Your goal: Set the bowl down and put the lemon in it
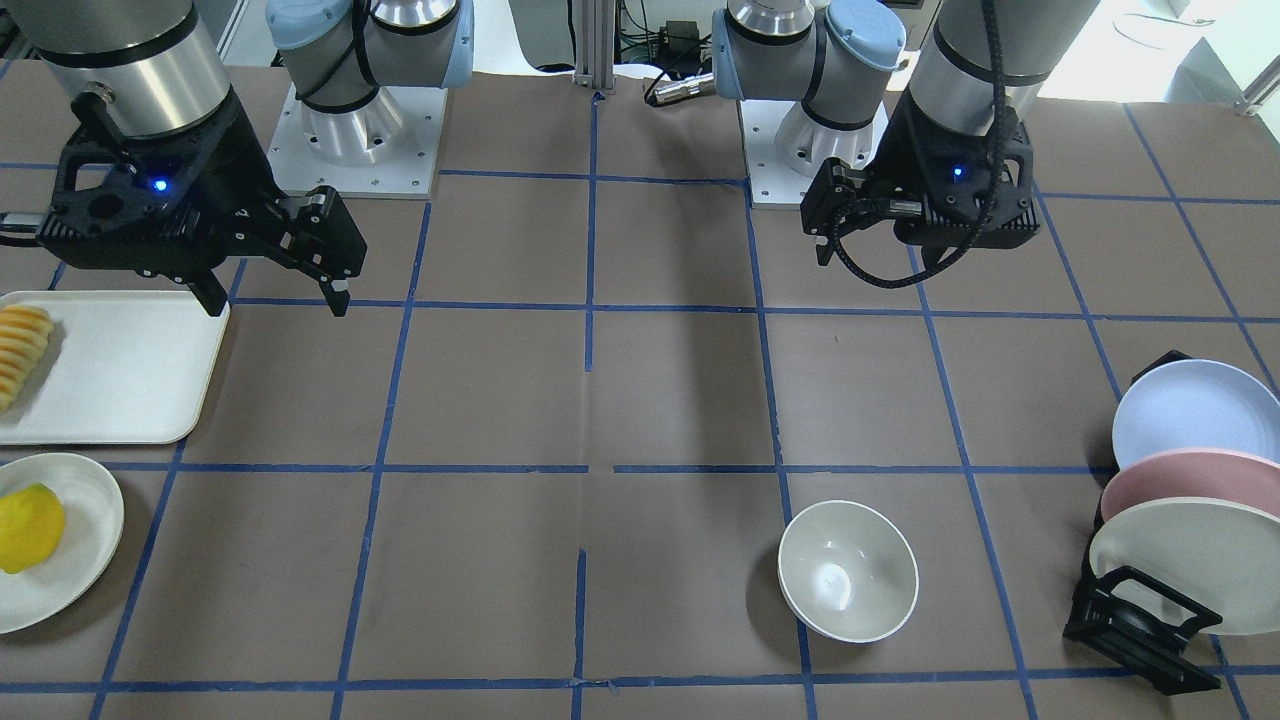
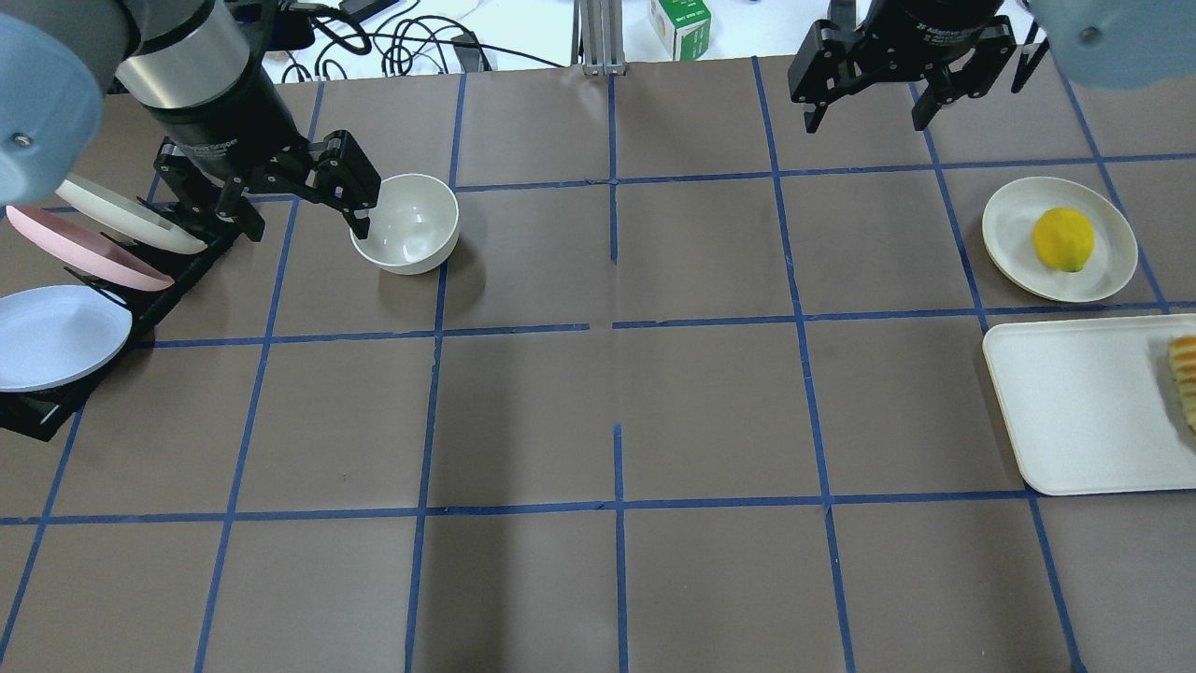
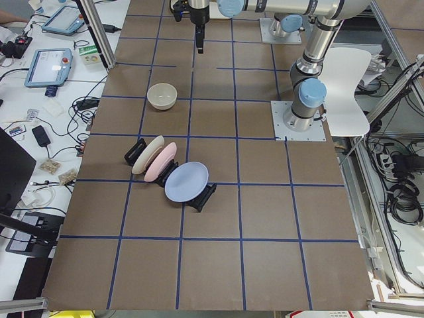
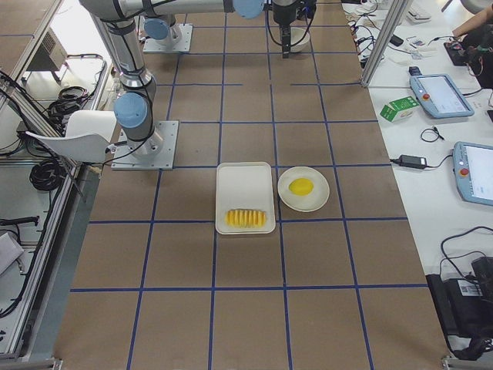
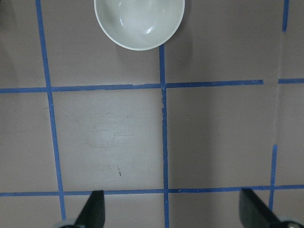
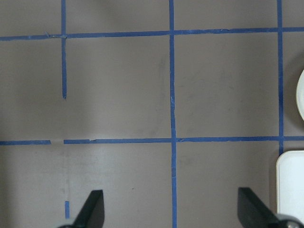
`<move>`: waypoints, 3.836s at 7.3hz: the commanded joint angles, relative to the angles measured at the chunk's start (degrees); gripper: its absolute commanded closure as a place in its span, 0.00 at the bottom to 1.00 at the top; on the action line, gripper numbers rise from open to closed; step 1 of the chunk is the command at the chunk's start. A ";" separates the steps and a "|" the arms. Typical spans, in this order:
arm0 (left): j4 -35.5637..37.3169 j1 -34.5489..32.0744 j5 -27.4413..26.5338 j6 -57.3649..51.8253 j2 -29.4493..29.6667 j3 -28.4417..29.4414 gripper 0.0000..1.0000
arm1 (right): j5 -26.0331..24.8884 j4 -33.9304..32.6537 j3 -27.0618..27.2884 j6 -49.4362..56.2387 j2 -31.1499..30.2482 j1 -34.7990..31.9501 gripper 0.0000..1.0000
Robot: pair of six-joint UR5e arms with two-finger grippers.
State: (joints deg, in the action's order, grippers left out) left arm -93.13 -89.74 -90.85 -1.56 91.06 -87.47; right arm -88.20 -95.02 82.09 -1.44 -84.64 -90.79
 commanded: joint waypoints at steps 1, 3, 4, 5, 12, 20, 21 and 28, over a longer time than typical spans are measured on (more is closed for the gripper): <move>-0.29 0.09 -0.12 -0.11 -0.18 0.02 0.00 | -0.04 -0.08 0.00 0.04 0.00 0.09 0.00; -0.29 0.09 -0.12 -0.11 -0.09 -0.07 0.00 | -0.30 -0.08 -0.09 0.04 0.00 0.17 0.00; -0.12 0.18 -0.03 -0.11 0.00 -0.07 0.00 | -0.91 0.18 -0.61 0.82 0.08 1.04 0.00; -0.12 0.18 -0.12 -0.11 0.00 0.02 0.00 | -3.36 0.71 -0.61 1.09 0.17 2.36 0.00; 10.46 13.08 0.93 -8.99 4.72 -0.59 0.00 | 1.45 -6.65 0.00 42.66 8.68 35.06 0.00; 49.67 12.75 10.69 -8.64 29.41 -7.45 0.00 | 2.86 -17.65 -0.17 41.44 31.19 33.40 0.00; 50.15 12.66 10.69 -8.64 31.27 -7.45 0.00 | 2.77 -18.79 -0.09 41.09 31.81 32.96 0.00; 49.72 11.52 10.60 -7.85 30.76 -6.75 1.00 | 2.15 -13.13 -0.53 41.08 25.00 32.87 0.71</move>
State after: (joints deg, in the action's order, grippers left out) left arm -42.99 -77.99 -80.18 -9.55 122.49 -94.38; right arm -85.92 -111.97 81.51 39.75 -55.55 -57.86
